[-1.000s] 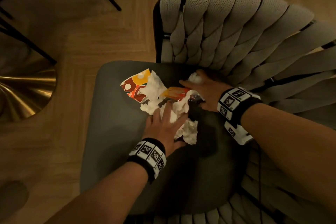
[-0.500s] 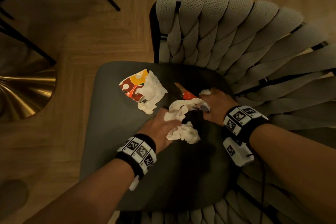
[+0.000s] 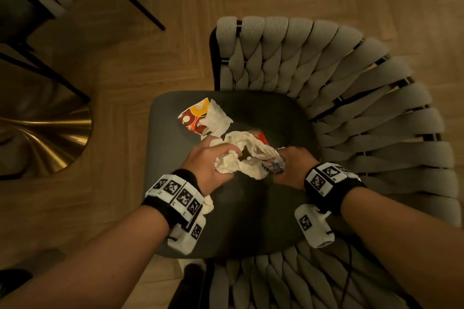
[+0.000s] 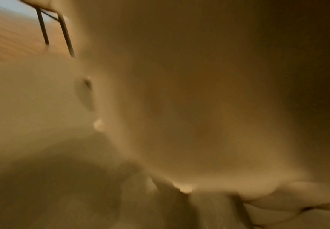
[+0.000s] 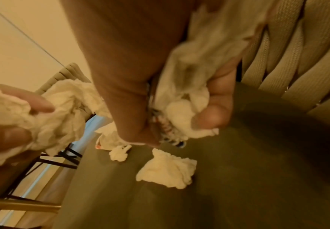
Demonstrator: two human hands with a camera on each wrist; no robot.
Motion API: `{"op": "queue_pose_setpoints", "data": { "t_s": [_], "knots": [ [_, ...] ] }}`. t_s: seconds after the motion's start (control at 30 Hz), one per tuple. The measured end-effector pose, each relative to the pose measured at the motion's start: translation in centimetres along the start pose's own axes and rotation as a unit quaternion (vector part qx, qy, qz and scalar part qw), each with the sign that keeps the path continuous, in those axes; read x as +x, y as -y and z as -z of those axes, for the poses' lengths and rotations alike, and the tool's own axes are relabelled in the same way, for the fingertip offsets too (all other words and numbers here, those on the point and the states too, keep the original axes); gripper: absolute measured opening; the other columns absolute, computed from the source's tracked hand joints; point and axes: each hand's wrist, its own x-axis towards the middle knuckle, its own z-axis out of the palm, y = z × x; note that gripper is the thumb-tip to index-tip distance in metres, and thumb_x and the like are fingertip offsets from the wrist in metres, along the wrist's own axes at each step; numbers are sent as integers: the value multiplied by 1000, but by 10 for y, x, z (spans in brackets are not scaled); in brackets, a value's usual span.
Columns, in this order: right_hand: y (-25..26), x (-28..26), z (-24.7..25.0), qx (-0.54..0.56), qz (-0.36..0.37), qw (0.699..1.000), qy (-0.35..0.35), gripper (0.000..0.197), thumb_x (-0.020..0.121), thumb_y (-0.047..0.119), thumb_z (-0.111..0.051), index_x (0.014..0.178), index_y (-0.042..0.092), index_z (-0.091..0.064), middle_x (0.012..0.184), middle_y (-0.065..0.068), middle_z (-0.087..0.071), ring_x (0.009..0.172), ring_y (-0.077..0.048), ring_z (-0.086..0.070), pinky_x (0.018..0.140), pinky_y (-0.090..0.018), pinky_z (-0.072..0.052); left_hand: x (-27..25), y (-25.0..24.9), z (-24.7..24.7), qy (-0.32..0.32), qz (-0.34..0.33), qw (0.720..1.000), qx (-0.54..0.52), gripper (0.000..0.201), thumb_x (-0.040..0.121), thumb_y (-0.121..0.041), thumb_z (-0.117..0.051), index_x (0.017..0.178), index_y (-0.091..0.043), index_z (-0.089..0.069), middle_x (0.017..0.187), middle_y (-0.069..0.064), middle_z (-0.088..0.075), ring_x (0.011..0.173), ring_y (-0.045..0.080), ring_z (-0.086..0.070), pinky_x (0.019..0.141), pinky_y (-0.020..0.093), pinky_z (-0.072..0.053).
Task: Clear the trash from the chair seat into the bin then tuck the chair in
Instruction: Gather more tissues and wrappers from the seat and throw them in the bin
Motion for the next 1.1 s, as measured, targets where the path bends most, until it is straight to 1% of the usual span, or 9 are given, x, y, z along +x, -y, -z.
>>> {"op": "queue_pose_setpoints", "data": {
  "t_s": [0.07, 0.17, 0.27, 0.43, 0.6, 0.7, 0.83, 0.97, 1.1],
  "knots": [
    [9, -6, -3, 16, 0, 1000, 6, 31, 69, 27, -78, 95, 20, -64, 88, 1, -63, 78, -15, -60, 65, -26, -47, -6, -4, 11, -2, 8, 1000, 4, 38, 71, -13, -76, 103, -30, -67, 116, -4, -46, 103, 8, -41, 88, 22, -35],
    [26, -17, 1, 41, 16, 999, 2, 29, 72, 25, -77, 97, 21, -64, 89, 1, -65, 79, -16, -62, 67, -29, -51, -17, -7, 26, -20, 11, 1000, -2, 40, 70, -12, -77, 100, -35, -65, 116, -2, -48, 106, 12, -46, 92, 26, -41],
    [37, -27, 7, 57, 34, 998, -12, 29, 74, 25, -76, 100, 21, -64, 91, -1, -67, 76, -15, -63, 69, -30, -56, -28, -9, 38, -51, -2, 999, 5, 41, 69, -12, -78, 102, -32, -66, 111, -2, -48, 100, 14, -50, 88, 26, -44],
    [39, -19, 11, 38, 32, 998, -23, 39, 73, 24, -77, 109, 20, -64, 91, 2, -64, 79, -16, -62, 70, -30, -55, -22, 0, 28, -64, -28, 997, 15, 43, 67, -13, -80, 101, -34, -65, 115, 2, -47, 98, 12, -49, 87, 30, -47],
    [19, -6, 7, 33, 34, 998, -30, 34, 73, 28, -78, 104, 22, -66, 89, 3, -65, 85, -17, -65, 74, -30, -54, 0, 8, 10, -59, -32, 997, 31, 37, 68, -15, -79, 101, -26, -69, 114, 10, -51, 103, 23, -52, 87, 29, -42],
    [13, -13, 8, 28, 41, 999, -22, 33, 72, 26, -78, 102, 21, -65, 92, 3, -65, 88, -17, -64, 76, -30, -53, -11, 1, 14, -53, -30, 998, 32, 37, 67, -16, -80, 101, -26, -69, 114, 4, -49, 109, 23, -51, 90, 27, -38],
    [27, -46, 17, 19, 74, 997, -12, 40, 72, 22, -78, 110, 21, -63, 102, 1, -66, 95, -16, -64, 84, -31, -54, -66, -24, 35, -37, 4, 998, 41, 39, 69, -17, -79, 103, -32, -66, 108, -6, -42, 99, 14, -46, 85, 25, -37],
    [65, -94, 15, -27, 150, 988, -5, 52, 72, 24, -77, 121, 21, -61, 115, -2, -64, 105, -19, -61, 91, -24, -47, -150, -39, 48, -59, 13, 998, 11, 48, 66, -20, -81, 102, -44, -59, 106, -4, -48, 92, 15, -53, 80, 27, -47],
    [118, -124, -10, -90, 213, 973, 23, 54, 71, 31, -74, 120, 18, -58, 121, -5, -61, 119, -23, -52, 106, -30, -38, -232, -22, 59, -85, 63, 994, -41, 50, 66, -23, -80, 102, -49, -57, 110, -15, -45, 96, 4, -54, 82, 14, -45]
  ]
}}
